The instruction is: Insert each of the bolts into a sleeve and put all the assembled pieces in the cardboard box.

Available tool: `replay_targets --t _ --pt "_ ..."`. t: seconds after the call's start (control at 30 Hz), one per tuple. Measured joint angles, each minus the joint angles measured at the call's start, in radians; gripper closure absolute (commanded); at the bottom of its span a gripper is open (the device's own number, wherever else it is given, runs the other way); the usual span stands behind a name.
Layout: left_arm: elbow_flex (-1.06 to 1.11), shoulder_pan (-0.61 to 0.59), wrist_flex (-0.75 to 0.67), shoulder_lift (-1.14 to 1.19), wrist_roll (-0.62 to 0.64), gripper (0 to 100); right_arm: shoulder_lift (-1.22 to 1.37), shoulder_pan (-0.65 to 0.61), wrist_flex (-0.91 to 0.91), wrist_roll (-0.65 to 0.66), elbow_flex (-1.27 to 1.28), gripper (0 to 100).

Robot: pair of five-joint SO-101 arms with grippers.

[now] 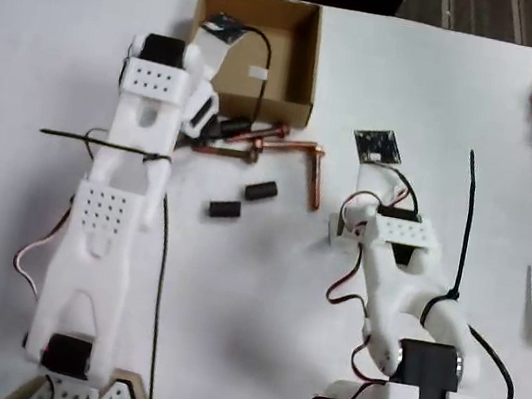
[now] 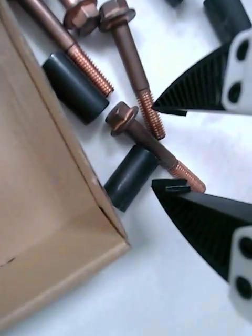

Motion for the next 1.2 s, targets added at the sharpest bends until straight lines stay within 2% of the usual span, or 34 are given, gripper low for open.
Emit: replay_targets --t 0.33,0.7,0.77,0.93,1.2 --pt "-0.006 -0.048 -0.006 0.075 -0.009 78 0.0 -0.002 0.0 0.0 0.0 97.8" --pt "0.064 -0.109 0.035 0.081 -0.272 79 0.0 -0.002 0.0 0.0 0.0 97.8" --pt "0.078 -0.109 0.034 0.08 -0.295 82 0.0 -0.002 0.0 0.0 0.0 97.8" --pt "0.091 -0.106 0.044 0.08 -0.315 98 0.0 -0.002 0.0 0.0 0.0 97.8" --pt "0.106 -0.101 0.049 0.077 -0.315 98 0.0 -0.002 0.0 0.0 0.0 97.8"
